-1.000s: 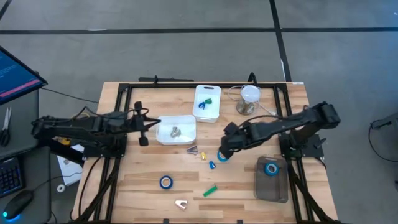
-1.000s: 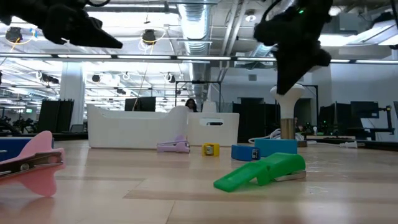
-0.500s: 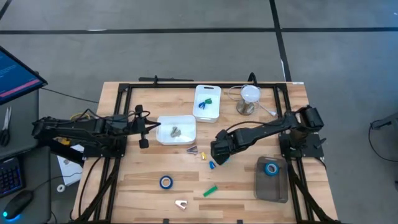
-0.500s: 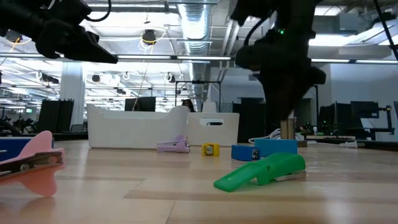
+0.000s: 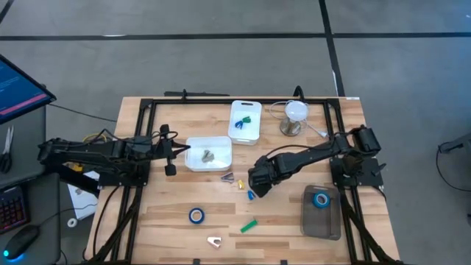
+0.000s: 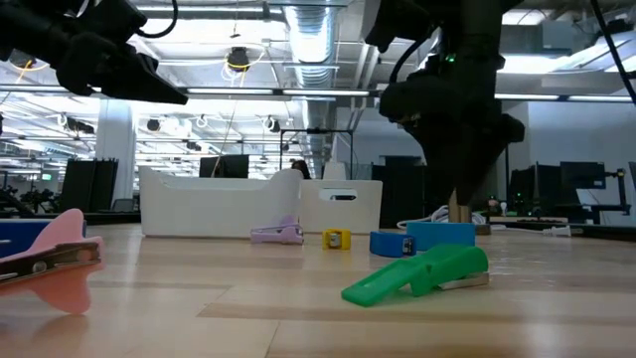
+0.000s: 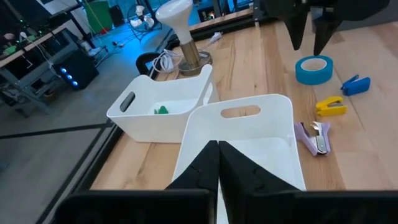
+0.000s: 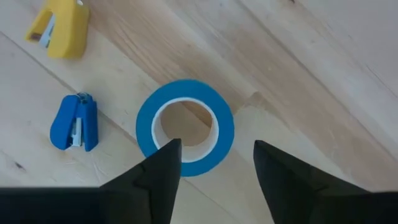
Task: Pick and place Stapler, Stapler remover, tape
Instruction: Put the blue tape into the black transparent bin
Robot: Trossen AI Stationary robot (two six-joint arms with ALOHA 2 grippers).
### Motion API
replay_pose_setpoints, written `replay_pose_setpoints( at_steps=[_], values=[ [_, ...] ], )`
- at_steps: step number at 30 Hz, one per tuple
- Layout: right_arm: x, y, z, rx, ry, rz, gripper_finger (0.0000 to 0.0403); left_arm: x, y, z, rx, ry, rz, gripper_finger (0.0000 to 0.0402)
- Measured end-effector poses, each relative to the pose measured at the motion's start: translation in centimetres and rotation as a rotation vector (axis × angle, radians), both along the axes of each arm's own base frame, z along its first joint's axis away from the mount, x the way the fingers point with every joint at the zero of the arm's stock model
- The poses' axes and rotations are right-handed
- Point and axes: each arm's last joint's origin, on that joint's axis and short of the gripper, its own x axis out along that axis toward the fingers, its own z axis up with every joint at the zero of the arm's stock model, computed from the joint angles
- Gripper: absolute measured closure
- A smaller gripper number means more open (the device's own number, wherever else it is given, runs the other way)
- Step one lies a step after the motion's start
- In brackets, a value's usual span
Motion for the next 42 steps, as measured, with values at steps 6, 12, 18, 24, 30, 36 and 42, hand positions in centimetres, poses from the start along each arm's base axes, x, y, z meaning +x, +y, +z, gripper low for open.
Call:
replay_pose_setpoints(
  at_steps=[6, 12, 18, 24, 30, 36, 42],
  values=[
    [0.0, -0.1, 0.0, -0.024, -0.006, 0.006, 0.0237, 0.0, 0.0, 0.0, 0.000, 0.000, 0.000, 0.0401],
    [-0.5, -0.2, -1.3, -0.026, 0.003, 0.014, 0.0248, 0.0, 0.0, 0.0, 0.000, 0.000, 0.000, 0.0401],
    [-1.0, -0.3, -2.6, -0.015, -0.014, 0.008, 0.0248, 0.0, 0.0, 0.0, -0.007, -0.003, 0.002, 0.0401],
    [-1.0, -0.3, -2.8, -0.014, -0.017, 0.013, 0.0264, 0.0, 0.0, 0.0, -0.007, -0.003, 0.002, 0.0401],
    [-1.0, -0.4, -2.8, -0.015, -0.016, 0.019, 0.0299, 0.0, 0.0, 0.0, -0.007, -0.003, 0.002, 0.0401],
    [-1.0, -0.4, -2.8, -0.024, -0.014, 0.055, 0.0356, 0.0, 0.0, 0.0, -0.007, -0.004, 0.002, 0.0401],
    [-0.8, -0.6, -2.7, -0.053, -0.029, 0.103, 0.0382, 0.0, 0.0, 0.0, -0.018, -0.008, 0.006, 0.0401]
  ],
)
